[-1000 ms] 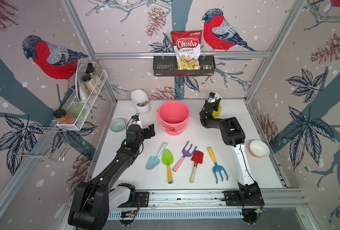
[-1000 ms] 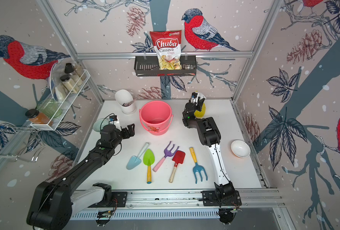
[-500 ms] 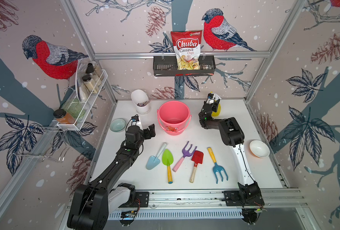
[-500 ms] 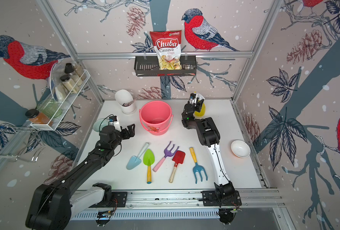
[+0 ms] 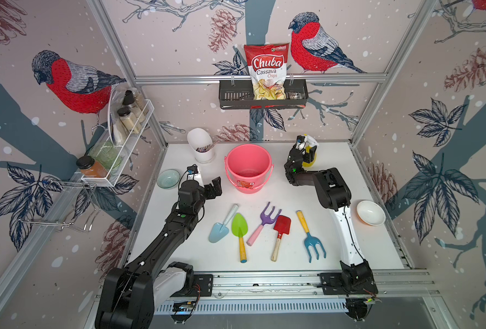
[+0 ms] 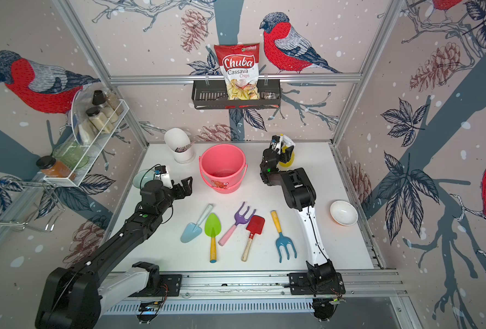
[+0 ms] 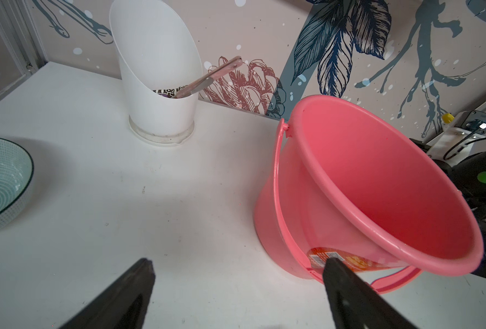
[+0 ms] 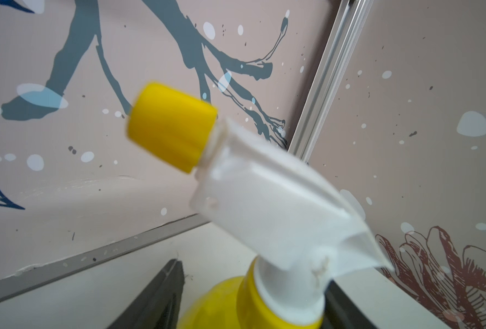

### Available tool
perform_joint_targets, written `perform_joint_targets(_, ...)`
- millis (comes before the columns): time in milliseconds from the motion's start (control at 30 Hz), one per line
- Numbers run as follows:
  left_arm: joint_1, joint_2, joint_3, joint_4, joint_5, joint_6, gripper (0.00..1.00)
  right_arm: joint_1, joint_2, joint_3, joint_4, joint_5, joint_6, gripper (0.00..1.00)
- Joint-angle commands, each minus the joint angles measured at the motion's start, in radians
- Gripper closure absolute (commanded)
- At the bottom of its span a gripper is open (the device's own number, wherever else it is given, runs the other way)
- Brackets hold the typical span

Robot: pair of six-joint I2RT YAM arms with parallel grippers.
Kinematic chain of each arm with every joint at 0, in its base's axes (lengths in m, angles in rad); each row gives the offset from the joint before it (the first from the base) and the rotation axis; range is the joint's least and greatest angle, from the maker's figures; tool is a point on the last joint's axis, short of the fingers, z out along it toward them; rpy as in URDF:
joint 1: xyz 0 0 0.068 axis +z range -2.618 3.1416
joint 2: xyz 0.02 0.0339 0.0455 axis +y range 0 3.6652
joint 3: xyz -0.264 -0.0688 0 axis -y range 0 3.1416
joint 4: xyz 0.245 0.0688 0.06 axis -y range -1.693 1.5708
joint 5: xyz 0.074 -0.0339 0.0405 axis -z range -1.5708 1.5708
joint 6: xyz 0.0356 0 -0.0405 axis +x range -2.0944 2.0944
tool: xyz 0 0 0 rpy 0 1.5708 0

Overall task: Organize the gardening tools
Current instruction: Adjust the gardening tool at the center of the board, then pick up the gardening tool from the center of the board.

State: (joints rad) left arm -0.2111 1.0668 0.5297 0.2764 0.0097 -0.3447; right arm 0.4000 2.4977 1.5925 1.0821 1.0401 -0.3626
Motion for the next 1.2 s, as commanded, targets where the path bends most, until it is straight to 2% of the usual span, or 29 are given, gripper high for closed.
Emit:
perform_joint_targets(0, -0.002, -0.008, -0.001, 0.028, 0.013, -0.013, 0.04, -0.001, -0.026, -0.014, -0.021, 0.021, 0.031, 0.2)
perform_joint_targets(200, -0.002, -0.028, -0.004, 0.016, 0.013, -0.011, 0.04, 0.0, -0.051, -0.042, -0.043, 0.03, 0.053, 0.01)
perform_joint_targets(433, -0.004, -0.056, -0.002, -0.019, 0.012, -0.011, 0.04, 0.028, -0.154, -0.155, -0.043, 0.087, 0.077, 0.0)
perform_joint_targets(500, -0.004, -0.062, 0.001, -0.04, 0.007, -0.014, 0.04, 0.047, -0.208, -0.222, 0.041, 0.085, 0.044, 0.0)
perform_joint_targets(667, -0.011, -0.079, 0.011, -0.102, 0.0, -0.016, 0.04, 0.07, -0.31, -0.194, -0.304, 0.135, 0.239, 0.0)
perform_joint_targets(867, -0.06, -0.103, 0.035, -0.223, -0.02, -0.008, 0.04, 0.1, -0.49, -0.22, -0.843, 0.124, 0.622, 0.0)
perform_joint_targets(1033, -0.142, -0.089, 0.058, -0.338, -0.054, 0.006, 0.07, 0.164, -0.643, -0.273, -1.164, 0.038, 0.802, 0.0)
perform_joint_targets(1167, -0.212, -0.039, 0.081, -0.419, -0.067, 0.001, 0.1, 0.196, -0.748, -0.307, -1.372, -0.138, 0.916, 0.0)
